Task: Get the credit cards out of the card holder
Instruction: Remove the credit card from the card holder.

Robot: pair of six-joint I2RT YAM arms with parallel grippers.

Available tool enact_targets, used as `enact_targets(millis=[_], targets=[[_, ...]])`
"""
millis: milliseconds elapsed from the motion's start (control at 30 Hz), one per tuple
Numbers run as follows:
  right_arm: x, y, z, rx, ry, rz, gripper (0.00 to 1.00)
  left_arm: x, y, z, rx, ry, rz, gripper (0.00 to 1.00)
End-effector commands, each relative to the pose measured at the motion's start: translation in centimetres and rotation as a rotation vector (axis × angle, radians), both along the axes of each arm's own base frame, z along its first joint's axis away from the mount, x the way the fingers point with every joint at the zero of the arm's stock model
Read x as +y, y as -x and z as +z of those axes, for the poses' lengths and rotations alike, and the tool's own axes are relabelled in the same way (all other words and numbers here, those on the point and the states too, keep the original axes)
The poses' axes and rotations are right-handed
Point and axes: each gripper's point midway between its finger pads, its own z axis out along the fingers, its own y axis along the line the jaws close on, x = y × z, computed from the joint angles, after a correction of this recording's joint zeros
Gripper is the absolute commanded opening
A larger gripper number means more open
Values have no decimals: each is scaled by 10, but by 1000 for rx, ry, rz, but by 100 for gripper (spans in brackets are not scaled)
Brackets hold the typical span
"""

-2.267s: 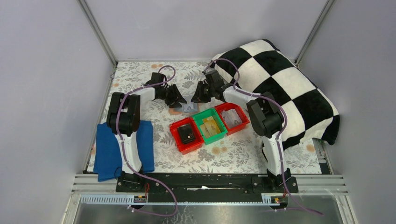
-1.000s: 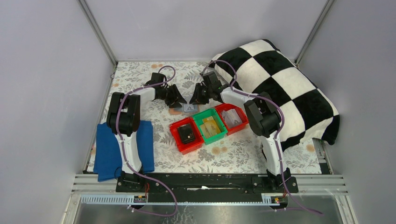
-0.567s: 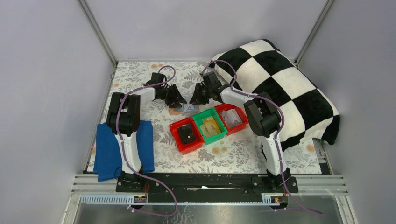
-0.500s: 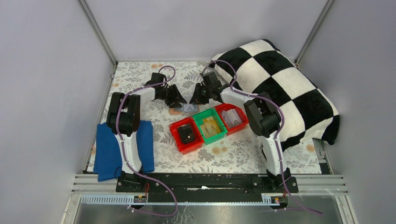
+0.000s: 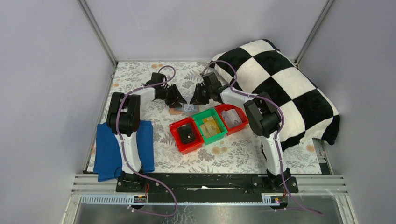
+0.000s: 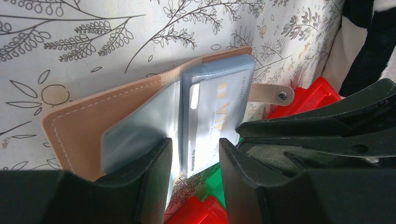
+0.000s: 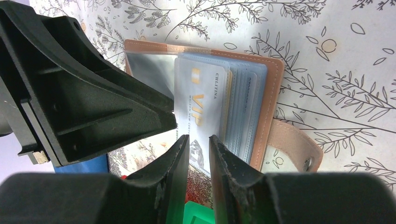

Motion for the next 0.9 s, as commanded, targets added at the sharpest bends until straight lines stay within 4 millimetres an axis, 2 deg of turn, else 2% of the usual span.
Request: enact_targets(millis=[0, 867], targets=[[-5, -1, 9, -44, 30, -11, 30, 2, -5, 18, -59, 12, 0, 46], [-11, -2, 8, -49, 45, -22, 30, 2, -4, 18, -58, 14, -3, 46]])
